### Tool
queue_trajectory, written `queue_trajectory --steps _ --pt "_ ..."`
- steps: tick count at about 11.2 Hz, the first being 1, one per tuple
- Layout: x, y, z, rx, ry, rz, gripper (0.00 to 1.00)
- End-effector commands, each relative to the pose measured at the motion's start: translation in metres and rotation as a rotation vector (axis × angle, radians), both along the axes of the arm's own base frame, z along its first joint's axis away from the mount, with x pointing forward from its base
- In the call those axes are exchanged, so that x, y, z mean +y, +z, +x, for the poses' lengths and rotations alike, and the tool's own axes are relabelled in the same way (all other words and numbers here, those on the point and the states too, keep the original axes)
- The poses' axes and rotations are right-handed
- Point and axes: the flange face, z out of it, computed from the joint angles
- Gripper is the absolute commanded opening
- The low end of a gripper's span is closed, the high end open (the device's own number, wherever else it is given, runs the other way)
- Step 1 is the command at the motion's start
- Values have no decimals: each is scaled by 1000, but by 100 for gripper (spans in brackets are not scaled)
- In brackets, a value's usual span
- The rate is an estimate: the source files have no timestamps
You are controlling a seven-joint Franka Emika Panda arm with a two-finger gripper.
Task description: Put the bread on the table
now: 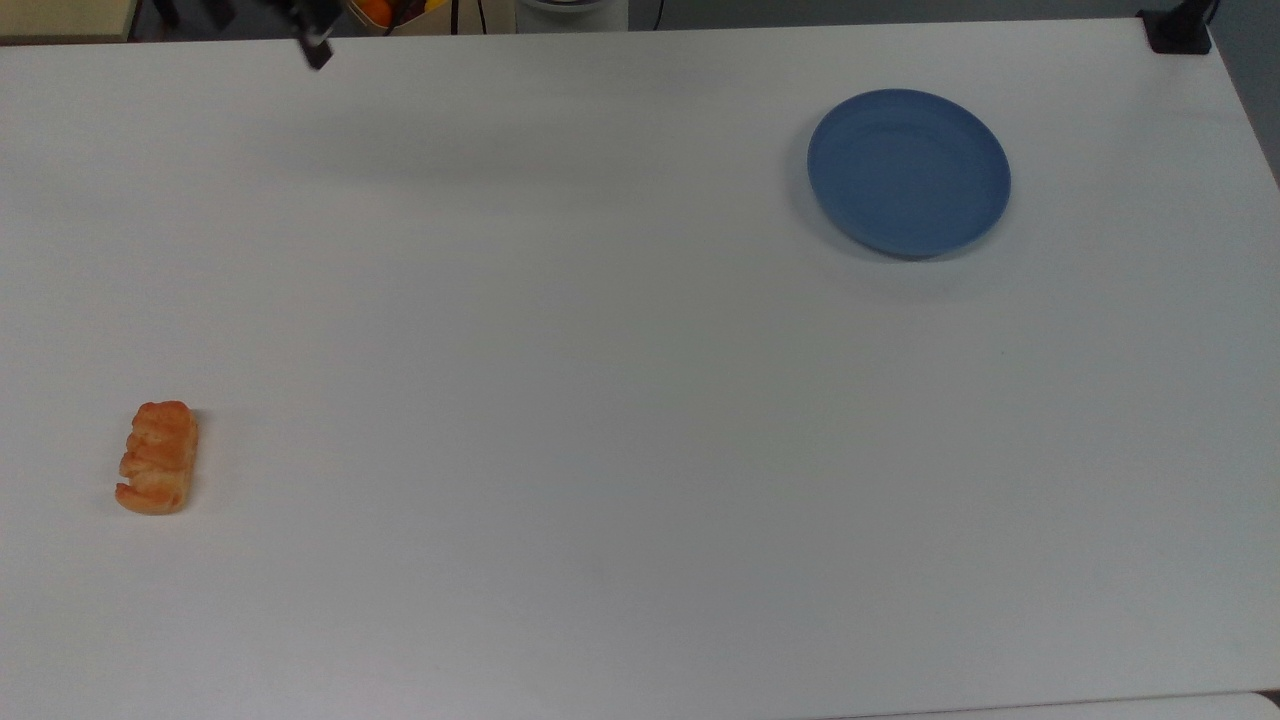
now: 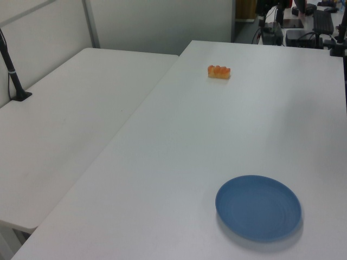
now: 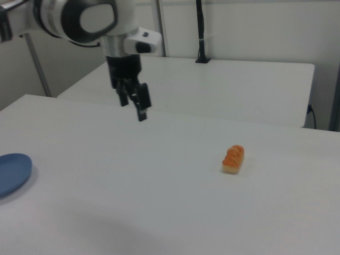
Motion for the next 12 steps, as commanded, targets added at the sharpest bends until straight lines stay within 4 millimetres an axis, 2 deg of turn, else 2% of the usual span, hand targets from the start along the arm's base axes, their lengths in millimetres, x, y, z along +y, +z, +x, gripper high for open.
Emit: queue_trajectory --steps 1,4,7,9,12 --pt "54 24 -38 49 29 17 100" --pt "125 32 -56 51 116 6 100" --pt "180 28 -58 66 235 5 100" --pt "196 26 -58 60 297 8 100" --pt "185 24 -53 41 490 15 100"
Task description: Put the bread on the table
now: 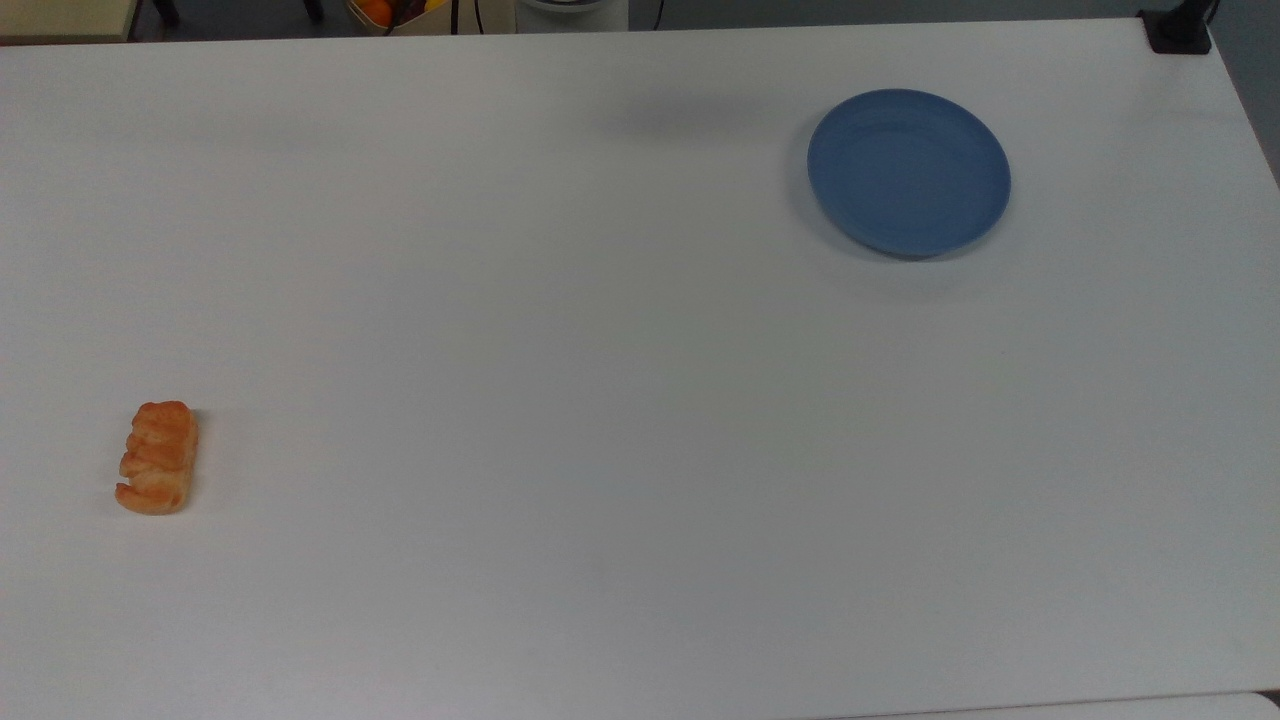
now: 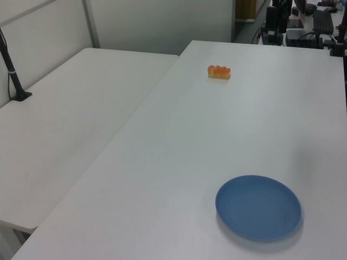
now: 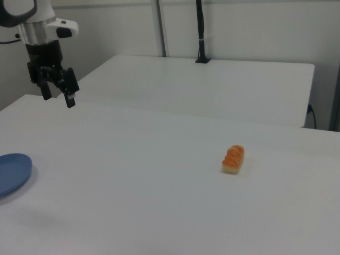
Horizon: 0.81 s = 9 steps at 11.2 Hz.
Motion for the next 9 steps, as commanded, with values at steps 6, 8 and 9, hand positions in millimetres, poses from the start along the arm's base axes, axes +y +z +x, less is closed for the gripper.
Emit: queue_trajectory --steps 6,8,9 --pt "-46 -9 17 -155 253 81 100" --pt "-44 -11 18 -152 248 96 100" --pt "-44 -11 18 -151 248 96 100"
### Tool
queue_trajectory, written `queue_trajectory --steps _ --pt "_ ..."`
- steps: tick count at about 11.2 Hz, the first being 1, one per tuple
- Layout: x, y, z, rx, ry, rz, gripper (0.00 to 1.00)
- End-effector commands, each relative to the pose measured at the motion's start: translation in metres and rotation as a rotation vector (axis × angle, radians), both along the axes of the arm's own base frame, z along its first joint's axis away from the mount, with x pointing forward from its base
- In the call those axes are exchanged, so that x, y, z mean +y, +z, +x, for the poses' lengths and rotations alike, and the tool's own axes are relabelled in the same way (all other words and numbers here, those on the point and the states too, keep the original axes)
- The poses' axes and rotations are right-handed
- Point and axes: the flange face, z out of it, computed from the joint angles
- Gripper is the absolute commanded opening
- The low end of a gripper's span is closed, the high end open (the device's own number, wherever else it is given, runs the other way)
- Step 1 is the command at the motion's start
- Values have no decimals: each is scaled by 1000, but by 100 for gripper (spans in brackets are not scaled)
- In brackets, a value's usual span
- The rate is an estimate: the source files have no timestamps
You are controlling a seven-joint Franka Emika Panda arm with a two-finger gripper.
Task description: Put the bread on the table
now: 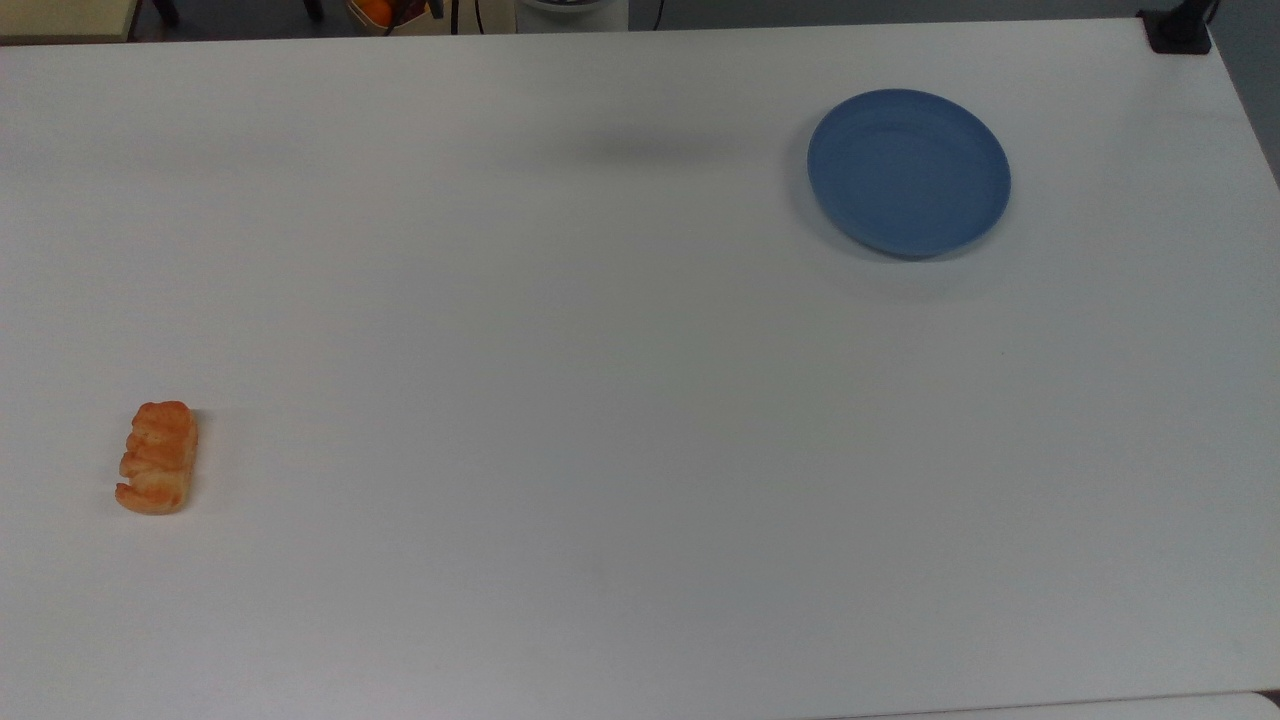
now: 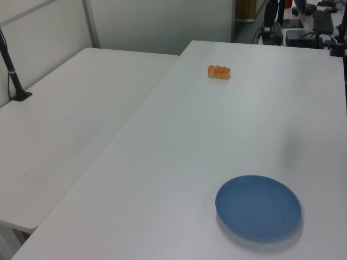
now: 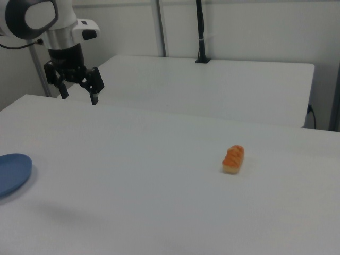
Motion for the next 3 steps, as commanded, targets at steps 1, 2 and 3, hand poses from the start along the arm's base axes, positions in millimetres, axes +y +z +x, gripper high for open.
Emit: queue_trajectory --steps 1,2,3 --pt "3 -1 -3 -15 14 22 100" --pt "3 -2 -3 -14 16 22 100" --pt "3 -2 -3 -14 16 22 100"
